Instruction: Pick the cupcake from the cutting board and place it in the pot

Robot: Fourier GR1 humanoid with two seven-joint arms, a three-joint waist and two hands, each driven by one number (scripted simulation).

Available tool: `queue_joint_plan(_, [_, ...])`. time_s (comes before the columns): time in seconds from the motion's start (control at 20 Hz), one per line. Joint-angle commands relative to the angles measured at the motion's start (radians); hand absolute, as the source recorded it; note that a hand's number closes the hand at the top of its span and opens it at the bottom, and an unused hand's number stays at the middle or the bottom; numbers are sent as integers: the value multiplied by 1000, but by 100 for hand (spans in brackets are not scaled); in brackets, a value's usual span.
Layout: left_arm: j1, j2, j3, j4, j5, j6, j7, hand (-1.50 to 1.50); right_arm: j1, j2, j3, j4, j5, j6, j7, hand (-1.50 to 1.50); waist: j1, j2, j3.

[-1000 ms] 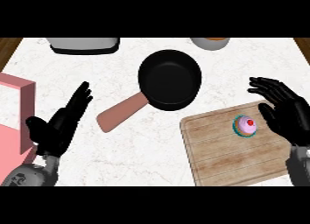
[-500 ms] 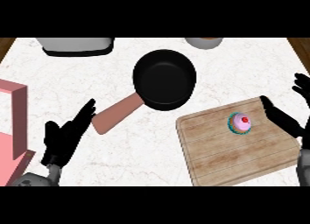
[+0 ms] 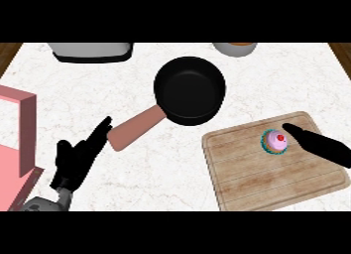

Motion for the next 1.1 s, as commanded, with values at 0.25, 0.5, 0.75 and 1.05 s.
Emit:
queue_joint_plan(0.25, [-39,-31,23,113,-5,-71,-56,0,-245,-58,-107,4,-115,200,497,-150,13,6,3])
queue_joint_plan(0.5, [-60,-28,35,63,-17,-47,3,0,-163,-18,-61,116,-260,296,409,-150,15,6,5])
queue_joint_plan(0.75, [-45,-64,22,88,-48,-48,-37,0,-125,-33,-48,250,-328,391,332,-150,18,6,5])
queue_joint_plan(1.05, [-26,-82,93,60,-76,-87,-16,0,4,1,-52,156,-218,363,282,-150,12,4,4])
